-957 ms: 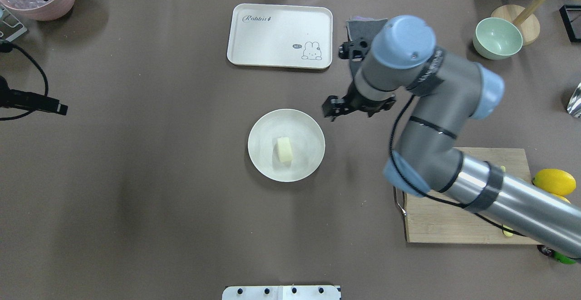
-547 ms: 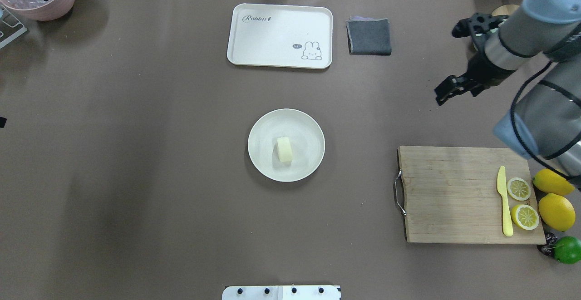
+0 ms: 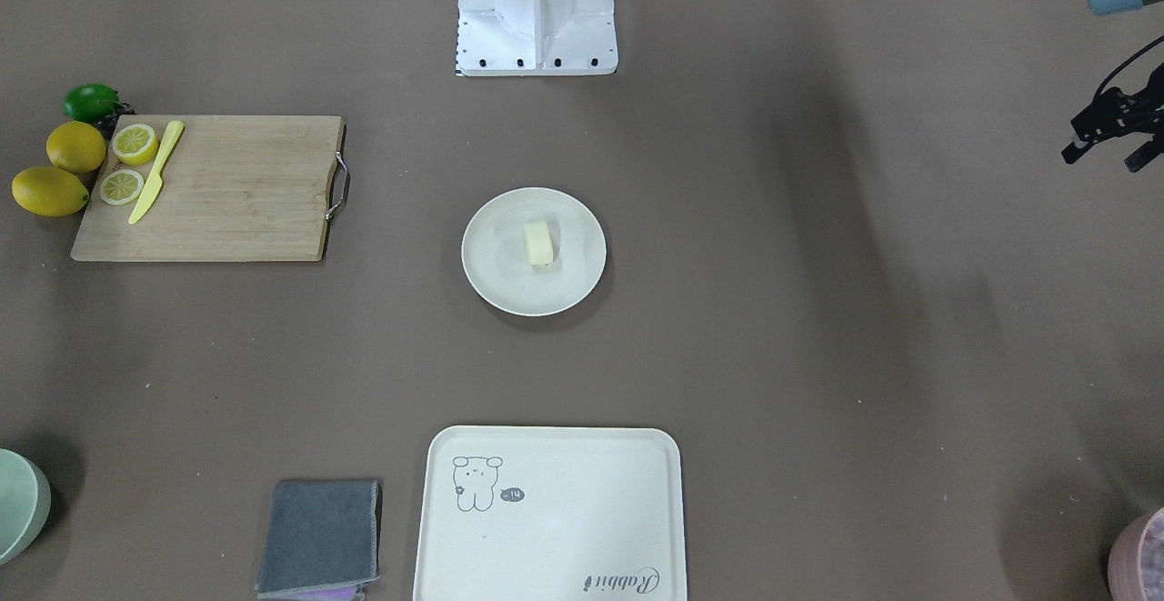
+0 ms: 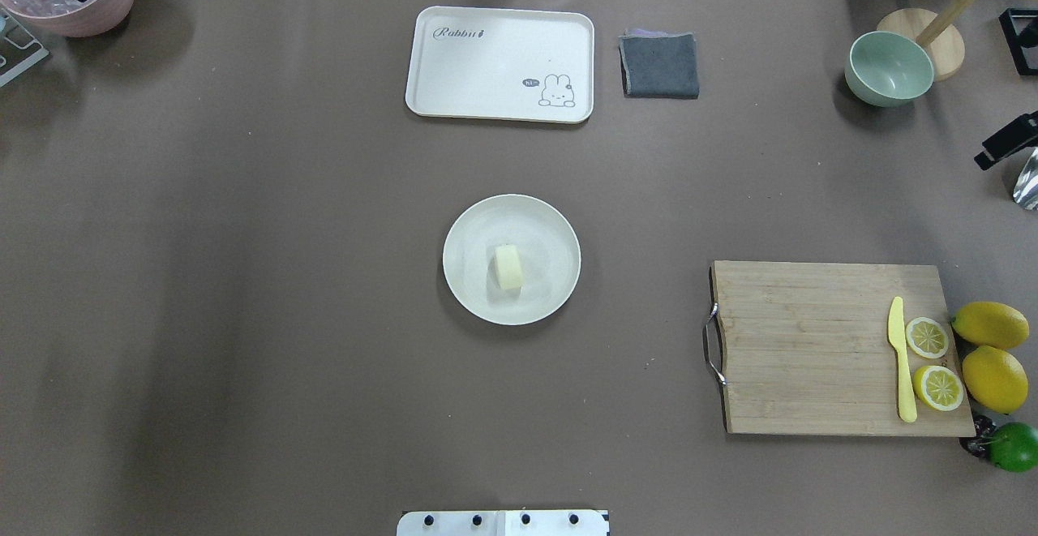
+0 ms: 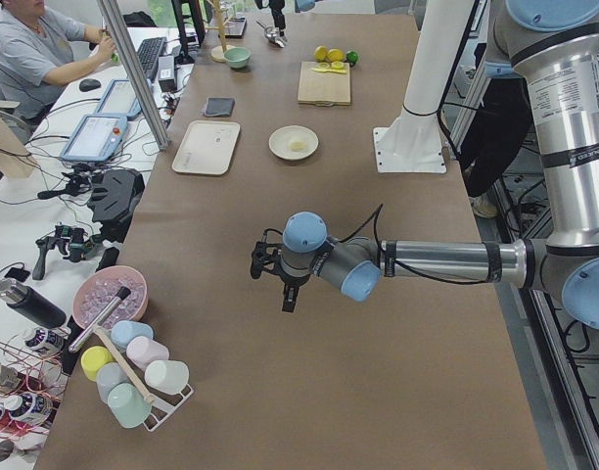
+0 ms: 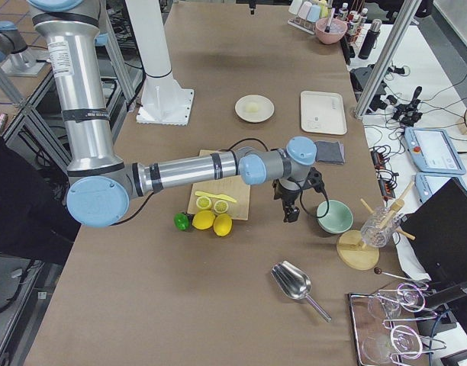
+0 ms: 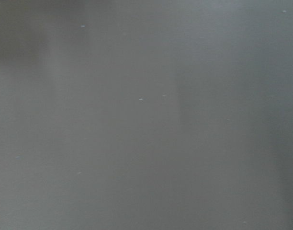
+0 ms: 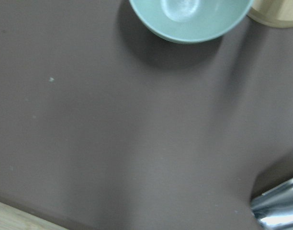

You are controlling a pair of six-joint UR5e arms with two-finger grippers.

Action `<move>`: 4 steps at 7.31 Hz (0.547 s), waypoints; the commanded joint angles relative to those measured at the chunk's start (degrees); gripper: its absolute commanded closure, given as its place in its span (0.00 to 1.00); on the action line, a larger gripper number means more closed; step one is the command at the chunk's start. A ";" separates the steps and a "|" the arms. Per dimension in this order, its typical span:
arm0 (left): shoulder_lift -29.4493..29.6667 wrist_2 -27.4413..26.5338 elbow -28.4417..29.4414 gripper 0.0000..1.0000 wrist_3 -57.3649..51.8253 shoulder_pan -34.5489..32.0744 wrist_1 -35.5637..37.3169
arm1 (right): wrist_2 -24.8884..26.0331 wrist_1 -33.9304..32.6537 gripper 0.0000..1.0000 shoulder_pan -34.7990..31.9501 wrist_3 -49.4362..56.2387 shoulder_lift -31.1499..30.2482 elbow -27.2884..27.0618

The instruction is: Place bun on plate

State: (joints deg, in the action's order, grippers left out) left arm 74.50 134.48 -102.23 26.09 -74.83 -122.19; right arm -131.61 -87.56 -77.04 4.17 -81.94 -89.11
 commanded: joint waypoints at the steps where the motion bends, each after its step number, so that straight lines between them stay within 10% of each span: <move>1: 0.02 3.82 1.15 0.03 0.01 -0.84 0.02 | -1.87 -0.24 0.00 -7.57 10.20 -0.58 5.08; 4: -0.41 6.57 2.73 0.03 0.01 -3.47 -0.06 | -2.42 0.20 0.00 -7.77 10.86 -3.39 5.18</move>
State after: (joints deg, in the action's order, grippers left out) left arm 74.36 139.71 -100.44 26.10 -77.08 -122.05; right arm -133.84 -87.46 -84.61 14.69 -84.48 -84.01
